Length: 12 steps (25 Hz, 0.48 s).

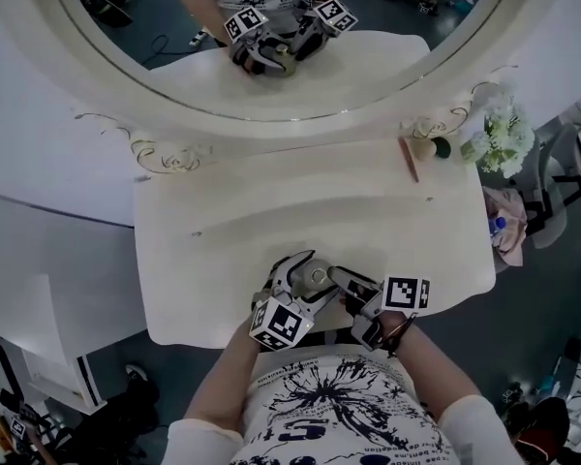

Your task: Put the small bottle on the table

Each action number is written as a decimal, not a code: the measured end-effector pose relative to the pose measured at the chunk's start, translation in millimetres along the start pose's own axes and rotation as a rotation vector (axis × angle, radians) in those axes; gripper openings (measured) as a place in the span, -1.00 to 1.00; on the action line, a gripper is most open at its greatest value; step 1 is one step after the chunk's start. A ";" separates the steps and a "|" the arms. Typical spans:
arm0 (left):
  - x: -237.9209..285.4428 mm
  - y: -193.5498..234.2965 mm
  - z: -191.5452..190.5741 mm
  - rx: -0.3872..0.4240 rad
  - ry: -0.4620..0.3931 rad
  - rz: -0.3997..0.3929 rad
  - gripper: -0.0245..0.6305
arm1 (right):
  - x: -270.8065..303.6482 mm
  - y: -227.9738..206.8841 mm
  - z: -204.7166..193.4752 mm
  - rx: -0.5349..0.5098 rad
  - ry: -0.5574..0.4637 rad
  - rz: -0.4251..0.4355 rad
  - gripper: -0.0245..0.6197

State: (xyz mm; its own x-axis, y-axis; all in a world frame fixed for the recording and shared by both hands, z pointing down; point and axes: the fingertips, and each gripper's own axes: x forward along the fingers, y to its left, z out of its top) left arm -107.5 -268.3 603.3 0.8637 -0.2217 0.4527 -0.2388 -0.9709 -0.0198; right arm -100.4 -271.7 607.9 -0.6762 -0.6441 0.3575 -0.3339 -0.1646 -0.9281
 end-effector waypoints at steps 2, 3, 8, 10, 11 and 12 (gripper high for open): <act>-9.2 1.2 13.0 -0.005 -0.031 0.016 0.12 | -4.2 9.1 4.7 -0.022 -0.009 0.007 -0.55; -14.6 2.0 21.0 -0.008 -0.051 0.025 0.12 | -7.0 15.5 7.6 -0.033 -0.017 0.017 -0.57; -45.6 29.4 63.2 -0.134 -0.174 0.153 0.11 | -23.1 51.5 25.7 -0.188 -0.069 0.031 -0.75; -60.5 47.1 72.0 -0.225 -0.231 0.227 0.09 | -26.2 66.5 31.1 -0.289 -0.086 0.030 -0.78; -68.1 55.1 75.4 -0.250 -0.250 0.264 0.02 | -26.9 74.8 32.9 -0.332 -0.093 0.037 -0.78; -75.3 62.3 77.6 -0.259 -0.256 0.305 -0.16 | -27.6 83.4 34.4 -0.369 -0.102 0.048 -0.78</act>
State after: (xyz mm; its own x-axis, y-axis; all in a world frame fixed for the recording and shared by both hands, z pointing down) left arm -153.0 -319.2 498.8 0.8108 -0.5401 0.2254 -0.5733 -0.8105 0.1201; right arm -87.1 -293.3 517.1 -0.6339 -0.7187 0.2855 -0.5304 0.1354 -0.8368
